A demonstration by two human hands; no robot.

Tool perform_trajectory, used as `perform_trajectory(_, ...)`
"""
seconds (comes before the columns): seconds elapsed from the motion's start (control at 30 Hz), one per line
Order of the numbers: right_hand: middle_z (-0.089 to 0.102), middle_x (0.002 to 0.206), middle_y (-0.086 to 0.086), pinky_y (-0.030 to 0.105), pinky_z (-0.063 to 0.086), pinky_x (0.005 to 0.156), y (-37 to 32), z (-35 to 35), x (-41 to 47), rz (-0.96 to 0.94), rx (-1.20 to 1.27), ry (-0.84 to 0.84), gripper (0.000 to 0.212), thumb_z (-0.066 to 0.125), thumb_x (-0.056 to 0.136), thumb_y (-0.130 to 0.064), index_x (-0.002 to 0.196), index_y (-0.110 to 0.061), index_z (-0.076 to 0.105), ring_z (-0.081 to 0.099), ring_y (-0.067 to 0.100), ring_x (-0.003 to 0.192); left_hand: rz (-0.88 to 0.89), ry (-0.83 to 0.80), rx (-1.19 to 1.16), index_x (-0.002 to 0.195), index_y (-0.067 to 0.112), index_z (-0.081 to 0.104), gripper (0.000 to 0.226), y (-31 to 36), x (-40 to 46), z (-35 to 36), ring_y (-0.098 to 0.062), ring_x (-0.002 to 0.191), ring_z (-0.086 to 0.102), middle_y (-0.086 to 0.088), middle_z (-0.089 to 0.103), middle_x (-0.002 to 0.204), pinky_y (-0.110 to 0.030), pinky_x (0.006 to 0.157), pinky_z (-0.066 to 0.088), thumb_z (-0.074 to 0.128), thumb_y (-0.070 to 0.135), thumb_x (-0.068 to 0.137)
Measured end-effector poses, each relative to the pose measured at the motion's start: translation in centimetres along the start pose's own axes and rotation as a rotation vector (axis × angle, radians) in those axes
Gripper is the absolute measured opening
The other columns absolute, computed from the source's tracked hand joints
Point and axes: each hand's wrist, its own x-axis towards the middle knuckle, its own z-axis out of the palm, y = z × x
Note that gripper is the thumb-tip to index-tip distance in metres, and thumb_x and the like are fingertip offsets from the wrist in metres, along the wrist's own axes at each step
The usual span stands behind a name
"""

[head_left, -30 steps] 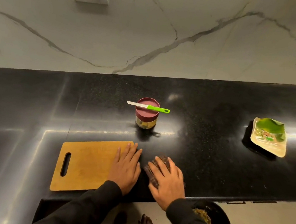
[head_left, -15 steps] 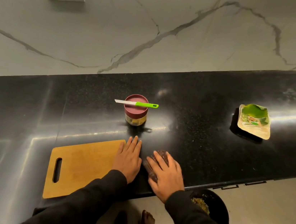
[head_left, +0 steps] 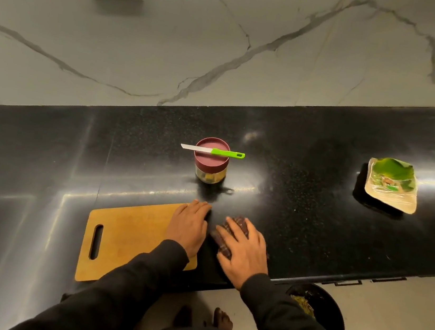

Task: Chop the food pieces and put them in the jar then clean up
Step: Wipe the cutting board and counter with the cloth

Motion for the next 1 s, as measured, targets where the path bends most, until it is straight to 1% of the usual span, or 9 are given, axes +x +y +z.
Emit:
perform_trajectory(0.2,0.039,0.157,-0.012,0.052,0.036,0.112,4.5,0.2,-6.7,-0.181,-0.105,-0.098,0.065,0.054,0.082,-0.057,0.145,-0.046,0.043,0.031,0.03,0.146,0.01,0.003,0.048,0.151,0.019,0.038,0.05,0.7,-0.1,0.6,-0.02,0.151,0.022,-0.002,0.033,0.16,-0.036,0.124,0.015,0.041,0.026,0.102)
perform_trajectory(0.33,0.034,0.159,-0.005,0.055,0.022,0.119,3.0,-0.5,-1.5,0.068,-0.072,-0.064,0.063,0.039,0.088,-0.057,0.149,-0.041,0.037,0.023,0.034,0.149,0.034,0.021,0.026,0.15,0.02,0.041,0.047,1.6,-0.2,1.2,-0.019,0.151,0.022,-0.002,0.034,0.16,-0.035,0.123,0.014,0.039,0.028,0.104)
perform_trajectory(0.43,0.036,0.159,-0.001,0.059,0.016,0.121,-0.1,-0.3,2.8,-0.017,-0.055,-0.058,0.068,0.032,0.088,-0.056,0.15,-0.031,0.041,0.018,0.037,0.151,0.02,0.059,-0.069,0.148,0.02,0.042,0.045,2.3,0.2,1.7,-0.018,0.151,0.023,-0.002,0.036,0.159,-0.035,0.123,0.016,0.033,0.033,0.106)
perform_trajectory(0.5,0.037,0.158,-0.003,0.06,0.017,0.121,0.1,-0.4,4.2,-0.053,-0.048,-0.049,0.067,0.027,0.09,-0.053,0.15,-0.029,0.041,0.017,0.034,0.152,0.011,0.061,-0.118,0.152,0.02,0.036,0.052,2.8,0.5,2.0,-0.017,0.151,0.021,-0.002,0.032,0.161,-0.035,0.124,0.014,0.025,0.038,0.105)
perform_trajectory(0.6,0.037,0.156,-0.005,0.061,0.023,0.118,3.2,-1.4,6.0,0.083,-0.032,0.01,0.06,0.032,0.09,-0.054,0.146,-0.037,0.04,0.023,0.033,0.148,0.037,0.033,-0.125,0.158,0.019,0.023,0.063,4.0,1.4,2.4,-0.017,0.153,0.012,-0.002,0.022,0.165,-0.034,0.124,0.006,0.019,0.045,0.1)
perform_trajectory(0.73,0.043,0.154,-0.005,0.053,0.033,0.113,9.7,-2.5,5.5,0.406,-0.045,0.129,0.055,0.051,0.086,-0.049,0.14,-0.037,0.05,0.034,0.034,0.142,0.136,-0.037,-0.058,0.159,0.02,0.018,0.059,5.6,2.1,3.5,-0.018,0.154,0.007,-0.003,0.018,0.166,-0.037,0.126,0.001,0.022,0.043,0.105)
perform_trajectory(0.87,0.039,0.157,-0.003,0.053,0.031,0.115,14.2,-3.6,1.0,0.722,0.036,0.195,0.054,0.057,0.092,-0.047,0.144,-0.035,0.047,0.028,0.034,0.145,0.192,-0.085,-0.021,0.16,0.022,0.014,0.056,6.9,2.1,3.7,-0.017,0.155,0.002,-0.001,0.012,0.167,-0.037,0.126,0.0,0.021,0.042,0.107)
perform_trajectory(0.93,0.039,0.157,-0.001,0.055,0.031,0.114,12.9,-3.3,0.2,0.748,0.032,0.204,0.056,0.059,0.092,-0.046,0.145,-0.033,0.048,0.027,0.037,0.145,0.211,-0.1,-0.01,0.16,0.022,0.014,0.057,7.4,2.4,3.9,-0.016,0.155,0.001,-0.001,0.01,0.168,-0.037,0.126,-0.001,0.019,0.043,0.107)
perform_trajectory(1.0,0.042,0.155,0.001,0.055,0.034,0.111,9.4,-2.3,0.2,0.612,-0.008,0.197,0.058,0.062,0.088,-0.045,0.143,-0.031,0.05,0.03,0.04,0.143,0.223,-0.112,-0.007,0.159,0.021,0.017,0.062,7.8,2.8,4.0,-0.018,0.155,0.003,-0.002,0.013,0.167,-0.039,0.126,0.001,0.011,0.048,0.103)
